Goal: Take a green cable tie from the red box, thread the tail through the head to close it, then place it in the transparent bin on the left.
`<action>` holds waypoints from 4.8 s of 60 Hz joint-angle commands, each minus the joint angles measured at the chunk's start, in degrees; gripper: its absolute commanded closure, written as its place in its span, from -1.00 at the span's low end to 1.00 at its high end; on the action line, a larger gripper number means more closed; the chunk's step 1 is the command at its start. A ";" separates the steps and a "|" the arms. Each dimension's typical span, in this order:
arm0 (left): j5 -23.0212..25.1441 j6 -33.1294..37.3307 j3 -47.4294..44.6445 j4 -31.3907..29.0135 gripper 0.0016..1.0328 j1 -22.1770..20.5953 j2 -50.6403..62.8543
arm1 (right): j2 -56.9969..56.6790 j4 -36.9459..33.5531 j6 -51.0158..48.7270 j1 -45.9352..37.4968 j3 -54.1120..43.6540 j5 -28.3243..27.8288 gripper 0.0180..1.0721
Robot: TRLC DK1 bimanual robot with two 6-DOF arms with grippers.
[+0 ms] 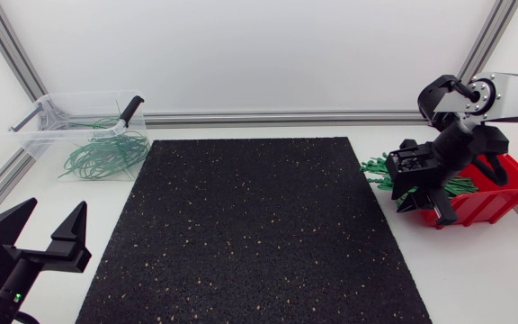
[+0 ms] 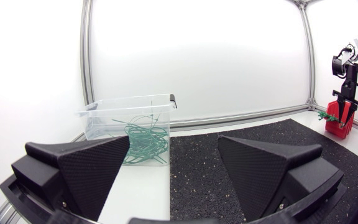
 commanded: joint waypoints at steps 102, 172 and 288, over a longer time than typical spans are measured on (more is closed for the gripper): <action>0.38 -1.33 -2.15 -1.48 -0.92 -0.44 -0.14 | -7.52 -14.18 5.56 0.12 17.84 -11.92 0.84; 0.38 -1.33 -2.15 -1.48 -0.92 -2.46 -0.23 | -15.26 -4.42 61.02 36.07 32.35 6.18 0.86; 1.35 -1.77 -0.92 -1.92 -0.89 -4.74 -0.41 | 6.89 -41.69 21.73 23.23 44.04 -55.60 0.86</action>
